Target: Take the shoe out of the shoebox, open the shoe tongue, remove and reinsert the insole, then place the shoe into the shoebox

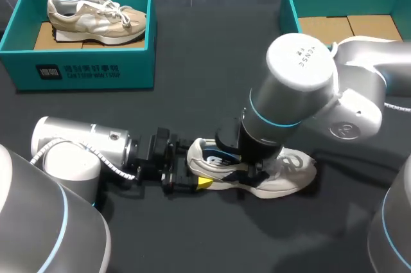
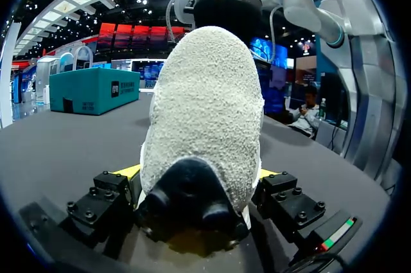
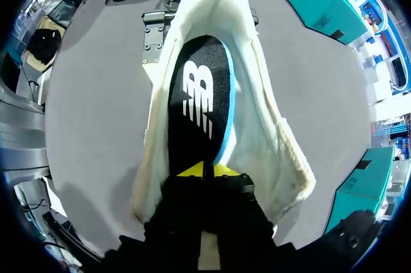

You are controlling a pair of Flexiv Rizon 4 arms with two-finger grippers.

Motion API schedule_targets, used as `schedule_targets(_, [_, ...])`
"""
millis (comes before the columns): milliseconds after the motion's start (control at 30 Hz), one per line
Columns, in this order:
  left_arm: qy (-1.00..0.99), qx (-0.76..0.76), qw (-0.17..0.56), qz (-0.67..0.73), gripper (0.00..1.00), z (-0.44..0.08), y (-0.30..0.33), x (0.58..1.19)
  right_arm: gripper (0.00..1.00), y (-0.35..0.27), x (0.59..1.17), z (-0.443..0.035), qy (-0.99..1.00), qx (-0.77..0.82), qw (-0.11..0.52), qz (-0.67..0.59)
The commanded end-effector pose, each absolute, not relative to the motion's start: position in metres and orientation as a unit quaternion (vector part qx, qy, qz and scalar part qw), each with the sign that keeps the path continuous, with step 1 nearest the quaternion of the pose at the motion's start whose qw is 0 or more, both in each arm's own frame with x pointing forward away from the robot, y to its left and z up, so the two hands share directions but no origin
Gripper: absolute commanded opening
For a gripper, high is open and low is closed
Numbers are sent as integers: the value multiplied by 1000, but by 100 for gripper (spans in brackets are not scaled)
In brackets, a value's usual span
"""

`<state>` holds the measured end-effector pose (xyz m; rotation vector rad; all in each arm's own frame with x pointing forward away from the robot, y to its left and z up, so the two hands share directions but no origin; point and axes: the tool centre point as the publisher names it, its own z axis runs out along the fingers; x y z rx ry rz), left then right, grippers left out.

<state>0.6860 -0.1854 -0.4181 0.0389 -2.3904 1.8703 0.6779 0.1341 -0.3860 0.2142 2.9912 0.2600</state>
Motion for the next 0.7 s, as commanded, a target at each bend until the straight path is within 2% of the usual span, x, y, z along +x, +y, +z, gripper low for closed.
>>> schedule_targets(33, [-787,14,52,615,0,-420,-186,687,0,120,667,-383,985,58,87,139])
schedule_targets(700, [-787,14,52,615,0,-420,-186,687,0,122,686,-343,972,-49,121,194])
